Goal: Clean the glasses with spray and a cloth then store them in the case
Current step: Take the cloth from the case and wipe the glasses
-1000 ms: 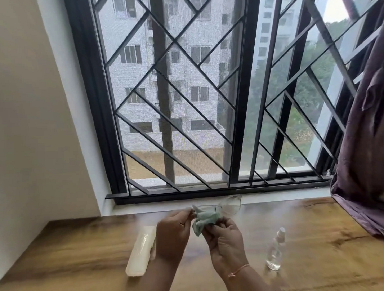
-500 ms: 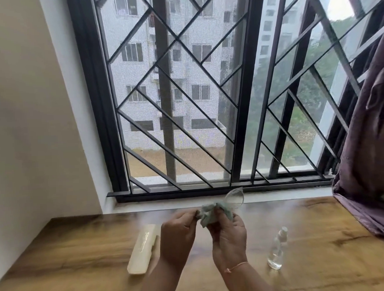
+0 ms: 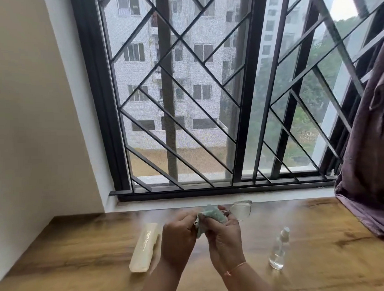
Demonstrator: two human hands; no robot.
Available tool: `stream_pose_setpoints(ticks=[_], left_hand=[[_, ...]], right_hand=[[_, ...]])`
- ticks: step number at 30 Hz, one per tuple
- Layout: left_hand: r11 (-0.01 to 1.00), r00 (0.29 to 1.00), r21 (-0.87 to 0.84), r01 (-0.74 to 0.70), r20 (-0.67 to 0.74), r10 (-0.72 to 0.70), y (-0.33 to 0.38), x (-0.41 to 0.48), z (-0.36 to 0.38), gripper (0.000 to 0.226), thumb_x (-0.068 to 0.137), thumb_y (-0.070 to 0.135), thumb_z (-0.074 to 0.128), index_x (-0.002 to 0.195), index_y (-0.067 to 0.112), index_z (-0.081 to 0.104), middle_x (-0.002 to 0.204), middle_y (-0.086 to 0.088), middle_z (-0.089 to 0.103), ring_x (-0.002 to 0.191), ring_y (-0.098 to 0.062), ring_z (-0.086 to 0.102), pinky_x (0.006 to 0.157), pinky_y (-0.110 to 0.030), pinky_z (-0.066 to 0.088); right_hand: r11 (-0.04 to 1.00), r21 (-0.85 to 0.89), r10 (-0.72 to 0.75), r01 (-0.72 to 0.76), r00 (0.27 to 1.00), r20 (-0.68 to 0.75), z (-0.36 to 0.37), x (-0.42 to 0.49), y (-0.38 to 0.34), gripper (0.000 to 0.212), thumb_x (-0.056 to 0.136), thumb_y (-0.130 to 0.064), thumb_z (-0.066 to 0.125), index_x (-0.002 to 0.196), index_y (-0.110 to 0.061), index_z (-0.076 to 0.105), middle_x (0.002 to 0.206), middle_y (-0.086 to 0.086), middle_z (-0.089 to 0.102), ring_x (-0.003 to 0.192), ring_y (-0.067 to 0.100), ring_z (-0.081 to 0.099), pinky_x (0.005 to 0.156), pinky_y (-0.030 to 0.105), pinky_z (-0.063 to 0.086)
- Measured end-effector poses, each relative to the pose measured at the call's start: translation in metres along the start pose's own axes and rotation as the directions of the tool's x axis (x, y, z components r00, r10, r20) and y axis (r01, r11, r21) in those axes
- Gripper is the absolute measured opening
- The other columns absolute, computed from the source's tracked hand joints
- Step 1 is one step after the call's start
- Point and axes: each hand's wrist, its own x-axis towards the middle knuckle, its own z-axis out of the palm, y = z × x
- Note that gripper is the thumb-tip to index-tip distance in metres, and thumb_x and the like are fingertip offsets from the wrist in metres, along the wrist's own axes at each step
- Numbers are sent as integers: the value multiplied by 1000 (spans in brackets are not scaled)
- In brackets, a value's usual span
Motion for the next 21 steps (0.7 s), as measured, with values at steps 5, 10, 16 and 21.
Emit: stream_pose_setpoints(ticks=[5, 10, 16, 21], left_hand=[[999, 999, 41, -2, -33, 4, 0, 2, -1, 15, 81, 23, 56, 82, 22, 71, 73, 7, 72, 65, -8, 65, 53, -24, 52], [996, 995, 72, 62, -88, -55, -2, 6, -4, 11, 79, 26, 54, 87, 24, 60, 66, 3, 70, 60, -13, 64, 49, -27, 50], [996, 994, 54, 68, -95, -62, -2, 6, -6, 12, 77, 26, 54, 83, 22, 63, 67, 2, 70, 67, -10, 60, 54, -20, 48], [1000, 999, 1, 24, -38, -24, -2, -1, -3, 19, 79, 30, 58, 84, 17, 72, 82, 4, 74, 77, -4, 65, 63, -19, 53]], right_hand=[[999, 19, -46, 48, 996, -77, 7, 1, -4, 61, 52, -16, 87, 100, -5, 52, 78, 14, 59, 68, 22, 59, 52, 29, 55], [998, 64, -8, 10, 1000, -22, 2, -2, -8, 57, 62, -15, 73, 112, 2, 50, 80, 19, 67, 72, 30, 67, 58, 36, 59], [996, 52, 67, -70, 996, 63, -4, -6, -4, 58, 68, 24, 53, 121, 1, 45, 78, 17, 68, 65, 24, 68, 57, 28, 58], [999, 4, 46, -46, 999, 22, 1, -3, 1, 66, 63, 24, 60, 123, 3, 41, 80, 18, 57, 60, 20, 60, 51, 24, 54]])
